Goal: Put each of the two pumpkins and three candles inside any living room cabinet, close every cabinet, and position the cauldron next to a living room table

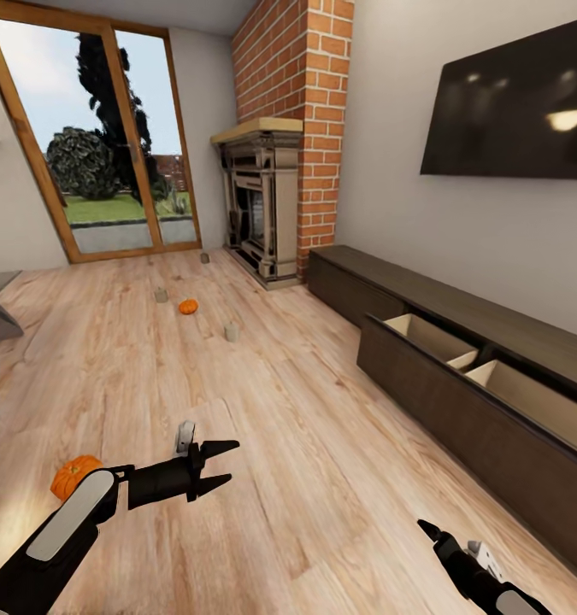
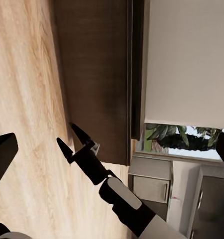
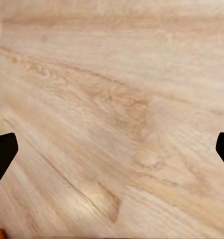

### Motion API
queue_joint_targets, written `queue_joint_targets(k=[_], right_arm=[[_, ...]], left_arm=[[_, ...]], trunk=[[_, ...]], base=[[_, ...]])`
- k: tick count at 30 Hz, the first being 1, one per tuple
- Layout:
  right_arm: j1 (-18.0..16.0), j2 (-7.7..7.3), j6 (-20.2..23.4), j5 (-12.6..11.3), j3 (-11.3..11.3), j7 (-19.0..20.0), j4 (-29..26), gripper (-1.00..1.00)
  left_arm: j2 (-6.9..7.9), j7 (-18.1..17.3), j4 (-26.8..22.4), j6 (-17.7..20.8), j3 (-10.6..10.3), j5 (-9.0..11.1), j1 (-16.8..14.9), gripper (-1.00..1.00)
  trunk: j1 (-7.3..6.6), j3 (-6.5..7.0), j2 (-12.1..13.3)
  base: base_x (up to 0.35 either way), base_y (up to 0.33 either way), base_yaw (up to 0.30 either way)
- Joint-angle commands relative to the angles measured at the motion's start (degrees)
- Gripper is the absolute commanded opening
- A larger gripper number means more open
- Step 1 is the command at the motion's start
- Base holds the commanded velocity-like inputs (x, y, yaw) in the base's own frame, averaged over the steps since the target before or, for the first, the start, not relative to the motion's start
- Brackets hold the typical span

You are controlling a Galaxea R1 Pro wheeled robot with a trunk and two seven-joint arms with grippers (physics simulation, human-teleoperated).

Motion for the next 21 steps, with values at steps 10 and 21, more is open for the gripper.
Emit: queue_joint_targets(k=[10, 21], right_arm=[[0.0, 0.01, 0.6, 2.9, -0.6, 0.2, -0.2, 1.0], [0.0, -0.02, 0.6, 2.9, -0.6, 0.2, -0.2, 1.0]], left_arm=[[0.04, -0.7, 0.0, 0.0, -0.1, -0.5, -0.1, 1.0], [0.04, -0.6, 0.1, 0.0, -0.1, -0.5, -0.1, 1.0]], trunk=[[-0.01, -0.78, 0.0], [-0.01, -1.57, 0.0]], base=[[0.079, 0.0, 0.175], [0.079, 0.0, 0.175]])
